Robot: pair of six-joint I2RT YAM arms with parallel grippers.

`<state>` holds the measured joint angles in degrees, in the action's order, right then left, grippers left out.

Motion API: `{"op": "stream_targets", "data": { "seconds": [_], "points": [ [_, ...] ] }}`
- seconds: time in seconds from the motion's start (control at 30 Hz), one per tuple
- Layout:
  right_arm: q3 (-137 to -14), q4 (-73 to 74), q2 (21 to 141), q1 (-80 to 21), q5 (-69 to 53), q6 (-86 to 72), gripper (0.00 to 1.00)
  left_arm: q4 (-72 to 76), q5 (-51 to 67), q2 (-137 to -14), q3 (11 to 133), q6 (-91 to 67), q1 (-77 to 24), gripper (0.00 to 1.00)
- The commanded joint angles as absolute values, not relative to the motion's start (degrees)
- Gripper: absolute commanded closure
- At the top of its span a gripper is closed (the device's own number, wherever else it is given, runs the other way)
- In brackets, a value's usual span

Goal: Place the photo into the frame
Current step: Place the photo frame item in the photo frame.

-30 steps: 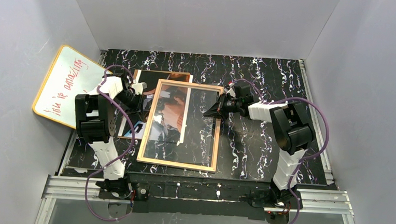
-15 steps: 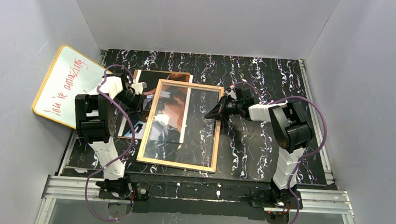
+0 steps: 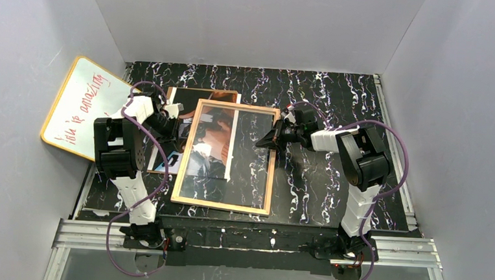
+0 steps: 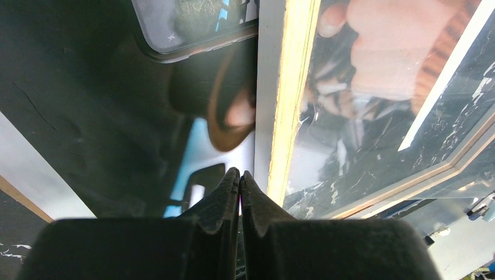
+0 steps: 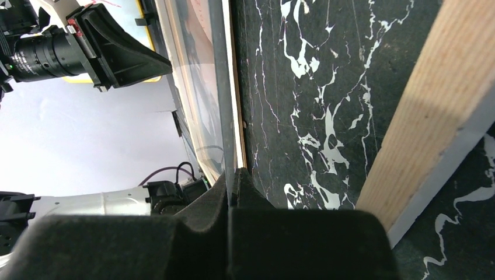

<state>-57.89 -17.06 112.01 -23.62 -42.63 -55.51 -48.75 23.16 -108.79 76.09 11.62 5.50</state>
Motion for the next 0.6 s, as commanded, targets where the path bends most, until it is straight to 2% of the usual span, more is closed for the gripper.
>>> {"op": "stream_targets", "data": {
  "seconds": [0.0, 0.4, 0.57],
  "points": [
    [-57.42, -21.03, 110.43, -23.18, -43.49, -56.04, 0.99, -49.95, 23.97, -108.79, 75.42, 12.39, 5.27, 0.98],
    [-56.49, -25.3, 109.22, -22.98, -44.86, -58.45, 0.99, -49.75, 24.1, -108.91, 74.62, 12.71, 4.7, 0.98],
    [-58.79, -20.39, 108.83, -22.94, -45.1, -54.97, 0.99, -49.64, 24.09, -109.27, 74.84, 12.58, 4.57, 0.98]
  ]
}}
